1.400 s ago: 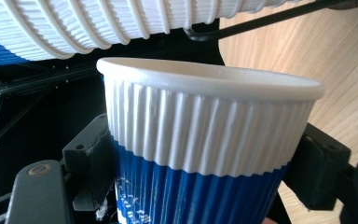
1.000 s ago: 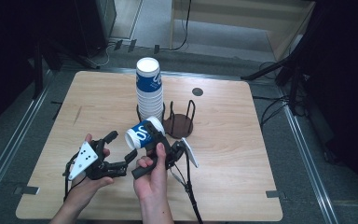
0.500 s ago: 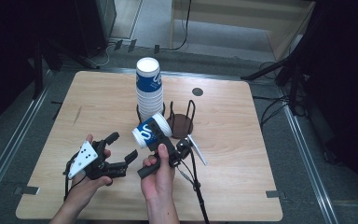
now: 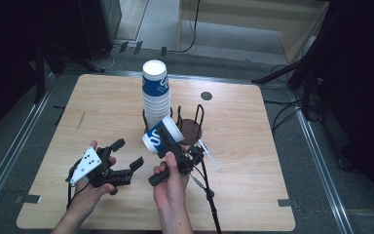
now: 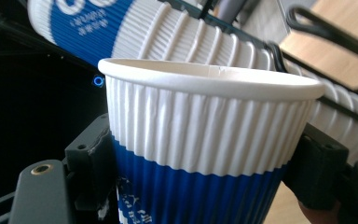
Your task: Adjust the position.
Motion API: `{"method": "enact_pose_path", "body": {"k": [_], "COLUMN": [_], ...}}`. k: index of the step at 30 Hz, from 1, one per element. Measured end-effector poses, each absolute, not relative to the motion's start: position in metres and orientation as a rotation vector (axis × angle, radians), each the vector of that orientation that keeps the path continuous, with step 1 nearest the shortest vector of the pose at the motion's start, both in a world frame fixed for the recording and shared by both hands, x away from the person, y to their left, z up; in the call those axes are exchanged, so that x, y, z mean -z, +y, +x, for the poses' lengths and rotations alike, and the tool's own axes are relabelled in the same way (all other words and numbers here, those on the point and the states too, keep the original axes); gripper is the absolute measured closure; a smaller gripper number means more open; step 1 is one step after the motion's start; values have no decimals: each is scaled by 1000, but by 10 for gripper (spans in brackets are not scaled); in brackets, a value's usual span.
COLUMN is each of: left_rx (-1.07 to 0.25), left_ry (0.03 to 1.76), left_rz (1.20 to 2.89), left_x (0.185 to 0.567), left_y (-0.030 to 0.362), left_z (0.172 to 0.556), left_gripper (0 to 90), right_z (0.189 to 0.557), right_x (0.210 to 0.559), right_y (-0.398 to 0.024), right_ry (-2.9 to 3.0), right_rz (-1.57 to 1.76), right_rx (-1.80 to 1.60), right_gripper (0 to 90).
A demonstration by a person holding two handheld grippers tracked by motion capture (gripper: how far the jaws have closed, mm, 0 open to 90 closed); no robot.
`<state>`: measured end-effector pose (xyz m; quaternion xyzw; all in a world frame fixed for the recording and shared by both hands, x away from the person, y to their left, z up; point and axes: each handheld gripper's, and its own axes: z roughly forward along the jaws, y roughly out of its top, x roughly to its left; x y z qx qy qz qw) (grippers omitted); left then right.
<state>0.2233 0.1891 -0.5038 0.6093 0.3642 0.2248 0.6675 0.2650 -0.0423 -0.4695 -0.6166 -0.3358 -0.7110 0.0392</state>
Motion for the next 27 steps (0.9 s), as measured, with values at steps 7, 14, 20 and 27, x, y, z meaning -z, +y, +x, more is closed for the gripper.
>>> {"method": "enact_pose_path", "body": {"k": [7,14,20,27], "left_rx": [-499,-492,-487,-485], "left_ry": [838,847,855,868], "left_rz": [1379,1380,1385,1387], "left_x": [505,507,508,509], "left_y": [190,191,191,193], "left_z": [225,225,226,227], "left_gripper": [81,81,81,81], "right_z": [262,262,261,261], "right_x": [465,463,459,458], "right_y": [-47,-52,-54,-60], "right_ry": [-1142,-1348,-1528,-1715], "right_rz": [-1887,-1901,-1883,-1887], "right_rx": [2278,2337,2377,2398], "right_gripper": [214,214,213,211]}}
